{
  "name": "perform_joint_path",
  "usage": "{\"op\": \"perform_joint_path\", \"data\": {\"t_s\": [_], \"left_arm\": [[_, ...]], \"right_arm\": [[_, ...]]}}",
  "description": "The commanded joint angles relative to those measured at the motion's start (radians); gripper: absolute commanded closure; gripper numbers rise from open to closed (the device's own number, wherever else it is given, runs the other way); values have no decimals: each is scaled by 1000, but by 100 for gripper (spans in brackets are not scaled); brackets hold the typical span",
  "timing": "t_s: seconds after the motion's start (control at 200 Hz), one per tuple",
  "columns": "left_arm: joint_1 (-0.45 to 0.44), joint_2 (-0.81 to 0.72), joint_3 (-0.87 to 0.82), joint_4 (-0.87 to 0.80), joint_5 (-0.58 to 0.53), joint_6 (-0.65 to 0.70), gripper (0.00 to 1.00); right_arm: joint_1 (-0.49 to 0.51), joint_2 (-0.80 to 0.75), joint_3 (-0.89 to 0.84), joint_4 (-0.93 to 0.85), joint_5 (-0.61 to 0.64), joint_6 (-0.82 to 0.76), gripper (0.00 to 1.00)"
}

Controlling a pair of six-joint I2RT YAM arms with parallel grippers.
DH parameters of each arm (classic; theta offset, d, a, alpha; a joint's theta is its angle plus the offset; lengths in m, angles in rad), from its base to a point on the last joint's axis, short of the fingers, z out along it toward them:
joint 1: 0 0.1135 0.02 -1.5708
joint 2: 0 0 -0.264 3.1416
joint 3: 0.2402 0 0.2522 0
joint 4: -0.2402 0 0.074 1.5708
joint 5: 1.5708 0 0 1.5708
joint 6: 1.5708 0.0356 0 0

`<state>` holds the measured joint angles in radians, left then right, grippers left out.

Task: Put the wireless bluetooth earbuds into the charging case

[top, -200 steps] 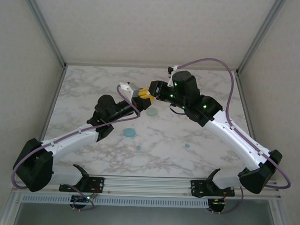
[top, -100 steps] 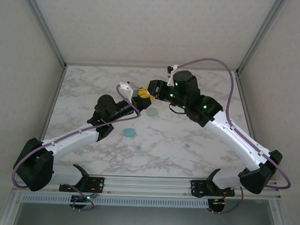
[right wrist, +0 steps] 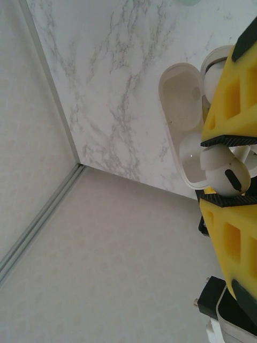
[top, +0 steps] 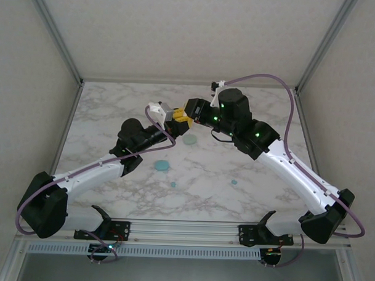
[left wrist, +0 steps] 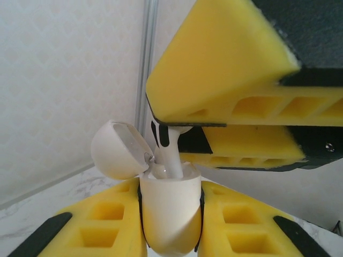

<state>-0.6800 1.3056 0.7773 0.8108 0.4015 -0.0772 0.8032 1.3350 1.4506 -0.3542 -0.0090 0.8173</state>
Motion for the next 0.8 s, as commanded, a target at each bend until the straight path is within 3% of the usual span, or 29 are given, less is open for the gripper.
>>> {"op": "perform_joint_path", "data": {"t_s": [0.0, 0.295, 0.796], "left_arm": [[-12, 7, 21, 80, -9, 20, 88], [-15, 24, 27, 103, -34, 8, 88], [-15, 28, 24, 138, -90, -14, 88]], "right_arm": [[6, -2, -11, 31, 1, 14, 68], [11, 30, 3, 30, 0, -9, 68], [43, 34, 34, -65, 132, -87, 67]]}}
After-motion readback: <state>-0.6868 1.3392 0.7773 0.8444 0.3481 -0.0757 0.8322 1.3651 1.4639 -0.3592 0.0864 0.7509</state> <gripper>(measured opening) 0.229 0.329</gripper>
